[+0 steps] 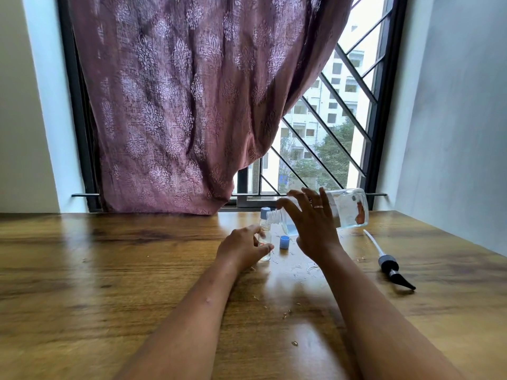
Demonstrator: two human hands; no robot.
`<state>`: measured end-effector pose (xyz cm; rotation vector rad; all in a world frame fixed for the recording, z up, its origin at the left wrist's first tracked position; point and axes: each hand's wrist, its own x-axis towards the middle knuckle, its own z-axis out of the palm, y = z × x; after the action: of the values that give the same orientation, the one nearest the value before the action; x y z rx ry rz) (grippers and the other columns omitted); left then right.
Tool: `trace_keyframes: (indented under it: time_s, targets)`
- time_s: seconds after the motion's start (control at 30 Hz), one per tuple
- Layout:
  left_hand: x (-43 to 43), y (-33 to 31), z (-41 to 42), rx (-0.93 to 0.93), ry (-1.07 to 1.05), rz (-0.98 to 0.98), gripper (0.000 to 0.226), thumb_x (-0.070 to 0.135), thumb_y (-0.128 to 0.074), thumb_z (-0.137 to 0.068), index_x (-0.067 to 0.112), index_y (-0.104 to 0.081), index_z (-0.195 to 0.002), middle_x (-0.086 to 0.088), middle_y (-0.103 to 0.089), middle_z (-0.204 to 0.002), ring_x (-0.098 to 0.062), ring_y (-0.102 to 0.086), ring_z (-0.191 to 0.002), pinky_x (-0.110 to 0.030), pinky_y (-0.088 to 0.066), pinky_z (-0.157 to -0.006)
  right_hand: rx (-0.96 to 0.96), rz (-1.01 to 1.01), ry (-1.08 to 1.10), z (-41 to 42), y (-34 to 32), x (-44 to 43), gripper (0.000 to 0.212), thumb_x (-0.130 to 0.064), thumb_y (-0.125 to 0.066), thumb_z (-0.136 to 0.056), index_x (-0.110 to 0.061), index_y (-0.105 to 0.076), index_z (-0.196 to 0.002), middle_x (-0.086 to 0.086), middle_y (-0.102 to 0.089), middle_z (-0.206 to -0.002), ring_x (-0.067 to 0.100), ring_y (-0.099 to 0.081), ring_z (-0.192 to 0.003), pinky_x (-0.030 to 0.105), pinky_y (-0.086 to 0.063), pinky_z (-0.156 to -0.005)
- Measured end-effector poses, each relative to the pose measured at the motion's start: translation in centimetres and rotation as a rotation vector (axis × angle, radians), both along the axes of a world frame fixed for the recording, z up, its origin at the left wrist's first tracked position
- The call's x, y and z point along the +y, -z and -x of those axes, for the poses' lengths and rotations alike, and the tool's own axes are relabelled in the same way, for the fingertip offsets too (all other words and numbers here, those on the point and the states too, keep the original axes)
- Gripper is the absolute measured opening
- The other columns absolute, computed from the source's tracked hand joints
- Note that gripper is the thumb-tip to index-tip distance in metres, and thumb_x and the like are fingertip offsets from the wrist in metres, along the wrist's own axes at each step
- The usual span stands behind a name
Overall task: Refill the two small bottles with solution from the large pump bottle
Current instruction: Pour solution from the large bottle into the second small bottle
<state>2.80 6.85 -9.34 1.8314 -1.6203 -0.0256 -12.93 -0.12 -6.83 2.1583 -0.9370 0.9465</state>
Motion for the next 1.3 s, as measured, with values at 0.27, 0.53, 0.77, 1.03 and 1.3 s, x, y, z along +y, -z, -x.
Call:
trace_keyframes:
  time_s: [0.27,0.53,0.77,1.03,1.3]
  targets:
    - [0.0,-0.12,0.13,-0.02,-0.012,-0.001,0.043,0.048,-0.062,-0.081,0.026,-0.054,-0.118,0.003,-0.066,-0.1,-0.014,-0.058,-0.084,-0.029,-0.05,-0.073,0.004,0.019,-0.008,-0.14,0.02,0.07,0.088,0.016,-0.055,-0.048,-0.031,-0.042,-0.121,0.002,-0.048,-0.13,0.029,-0.034,-0.129,0.047,-0.005,-0.116]
    - [0.11,-0.1,0.16,0.008,-0.005,-0.001,0.038,0.047,-0.063,-0.082,0.027,-0.056,-0.114,0.003,-0.066,-0.1,-0.012,-0.058,-0.083,-0.027,-0.049,-0.072,-0.013,0.048,-0.016,-0.15,-0.04,0.13,0.088,0.017,-0.054,-0.045,-0.031,-0.043,-0.118,0.002,-0.05,-0.127,0.031,-0.041,-0.126,0.046,-0.009,-0.115]
    - [0.03,-0.1,0.2,-0.005,-0.017,-0.012,0.046,0.048,-0.062,-0.082,0.024,-0.054,-0.12,0.002,-0.066,-0.103,-0.013,-0.058,-0.084,-0.028,-0.051,-0.074,0.003,0.068,-0.009,-0.2,-0.16,0.18,0.087,0.016,-0.058,-0.046,-0.03,-0.044,-0.119,0.004,-0.051,-0.127,0.031,-0.041,-0.126,0.047,-0.008,-0.115]
    - [0.22,-0.22,0.29,0.002,-0.017,-0.012,0.044,0.049,-0.062,-0.082,0.025,-0.055,-0.119,0.001,-0.066,-0.105,-0.014,-0.059,-0.086,-0.029,-0.051,-0.074,-0.006,0.051,-0.016,-0.14,-0.13,0.17,0.087,0.017,-0.056,-0.047,-0.031,-0.043,-0.119,0.003,-0.051,-0.127,0.032,-0.043,-0.126,0.046,-0.007,-0.115]
    - [0.36,-0.26,0.38,-0.004,-0.024,-0.009,0.052,0.048,-0.062,-0.081,0.025,-0.052,-0.126,-0.002,-0.067,-0.113,-0.017,-0.062,-0.094,-0.03,-0.052,-0.078,-0.015,0.057,-0.017,0.05,-0.05,-0.1,0.09,0.016,-0.059,-0.045,-0.031,-0.04,-0.119,0.003,-0.051,-0.128,0.032,-0.042,-0.126,0.046,-0.008,-0.115]
